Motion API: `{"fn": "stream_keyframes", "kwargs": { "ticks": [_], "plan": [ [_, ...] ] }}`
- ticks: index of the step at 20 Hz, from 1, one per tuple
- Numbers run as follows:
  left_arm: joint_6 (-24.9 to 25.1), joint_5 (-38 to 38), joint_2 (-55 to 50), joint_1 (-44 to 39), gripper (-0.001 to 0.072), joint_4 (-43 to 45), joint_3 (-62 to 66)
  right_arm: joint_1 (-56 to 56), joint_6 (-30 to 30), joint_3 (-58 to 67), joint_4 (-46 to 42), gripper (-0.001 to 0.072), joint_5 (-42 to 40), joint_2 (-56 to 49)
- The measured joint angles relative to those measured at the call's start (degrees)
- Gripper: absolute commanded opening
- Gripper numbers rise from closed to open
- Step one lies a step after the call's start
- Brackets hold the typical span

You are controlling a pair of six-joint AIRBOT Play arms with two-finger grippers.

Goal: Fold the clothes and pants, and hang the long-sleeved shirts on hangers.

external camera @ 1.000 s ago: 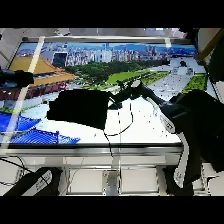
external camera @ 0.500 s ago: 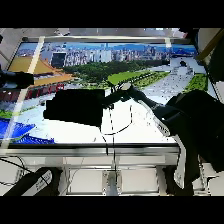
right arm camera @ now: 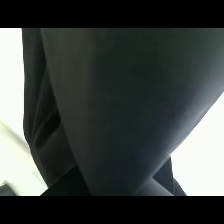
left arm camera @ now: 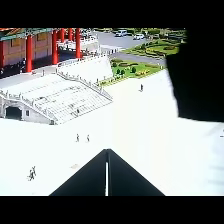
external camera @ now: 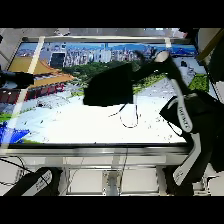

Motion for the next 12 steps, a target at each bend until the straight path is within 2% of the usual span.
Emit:
{"fn": "stream_keyframes", "kwargs": {
  "ticks": [7,12],
  "plan": [
    [0.00,0.17,0.00,0.00,0.0006,0.00,0.00,-31.19,-1.22,1.42,-8.22,0.0014,15.30,13.35],
    [-1.55,0.20,0.00,0.00,0.0006,-0.02,0.00,-52.81,-2.54,0.52,-10.82,0.0013,19.58,23.54]
  ]
}}
